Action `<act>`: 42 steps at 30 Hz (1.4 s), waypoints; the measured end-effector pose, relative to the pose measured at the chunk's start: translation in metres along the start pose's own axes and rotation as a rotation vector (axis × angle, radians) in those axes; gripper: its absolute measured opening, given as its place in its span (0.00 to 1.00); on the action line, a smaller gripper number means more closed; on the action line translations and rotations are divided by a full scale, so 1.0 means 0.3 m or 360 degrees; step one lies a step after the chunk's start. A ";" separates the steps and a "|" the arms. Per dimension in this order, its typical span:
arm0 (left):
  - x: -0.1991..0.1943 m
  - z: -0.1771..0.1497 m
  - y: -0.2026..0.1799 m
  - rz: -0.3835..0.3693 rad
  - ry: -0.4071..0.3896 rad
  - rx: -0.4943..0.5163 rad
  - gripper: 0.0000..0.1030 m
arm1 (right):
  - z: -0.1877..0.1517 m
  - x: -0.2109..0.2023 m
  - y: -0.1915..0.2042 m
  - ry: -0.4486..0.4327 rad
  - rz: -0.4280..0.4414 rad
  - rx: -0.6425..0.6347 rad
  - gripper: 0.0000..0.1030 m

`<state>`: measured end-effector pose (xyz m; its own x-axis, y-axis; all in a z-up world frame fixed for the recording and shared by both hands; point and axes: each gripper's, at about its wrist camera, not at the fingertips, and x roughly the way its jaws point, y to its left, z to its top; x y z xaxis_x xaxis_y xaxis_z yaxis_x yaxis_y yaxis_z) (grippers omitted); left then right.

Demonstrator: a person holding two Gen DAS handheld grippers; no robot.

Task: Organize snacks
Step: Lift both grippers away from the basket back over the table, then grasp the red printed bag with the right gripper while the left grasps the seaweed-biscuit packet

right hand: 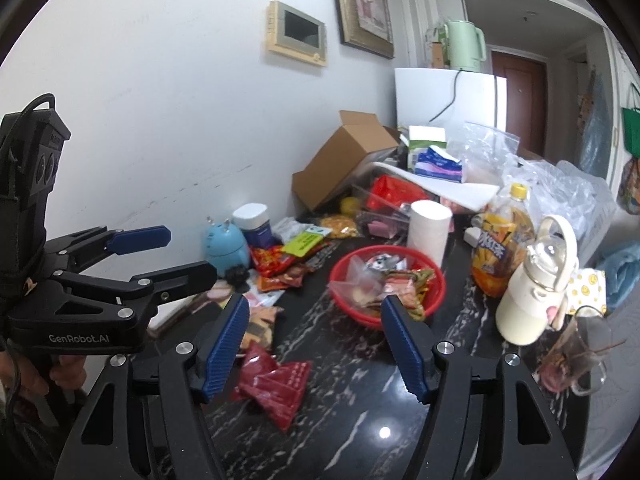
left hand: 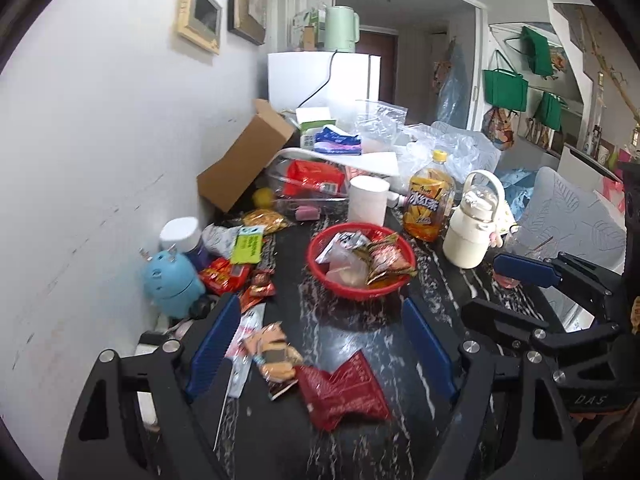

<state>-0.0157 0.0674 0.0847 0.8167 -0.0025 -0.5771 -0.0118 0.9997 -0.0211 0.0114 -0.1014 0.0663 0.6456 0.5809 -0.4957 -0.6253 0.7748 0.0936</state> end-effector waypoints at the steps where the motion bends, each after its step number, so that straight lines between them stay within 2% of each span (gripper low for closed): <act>1: -0.005 -0.011 0.008 0.0009 0.0003 -0.0009 0.80 | -0.008 0.005 0.011 0.0012 0.0017 0.0000 0.67; 15: 0.017 -0.182 0.129 0.0076 0.0133 -0.0174 0.80 | -0.121 0.114 0.128 0.0171 0.0134 -0.0031 0.72; 19: 0.046 -0.229 0.158 0.0089 0.0176 -0.0203 0.80 | -0.158 0.167 0.143 0.0250 0.0130 -0.0031 0.79; 24: 0.099 -0.291 0.197 0.0057 0.0257 -0.0252 0.80 | -0.210 0.247 0.136 0.0364 0.0170 0.0038 0.79; 31: 0.180 -0.365 0.232 0.0024 0.0362 -0.0283 0.80 | -0.275 0.357 0.121 0.0511 0.0147 0.0091 0.84; 34: 0.212 -0.378 0.249 0.0012 0.0383 -0.0288 0.80 | -0.276 0.395 0.126 0.0540 0.0128 0.0065 0.98; 35: 0.222 -0.379 0.259 0.0006 0.0385 -0.0296 0.80 | -0.274 0.408 0.132 0.0541 0.0115 0.0047 1.00; 42: 0.269 -0.368 0.327 0.0045 0.0384 -0.0336 0.80 | -0.268 0.512 0.143 0.0617 0.0066 0.0015 1.00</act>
<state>-0.0146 0.1626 -0.0541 0.6541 -0.0054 -0.7564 -0.1728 0.9725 -0.1563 0.0485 0.0012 -0.0752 0.4053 0.4759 -0.7805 -0.6422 0.7559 0.1274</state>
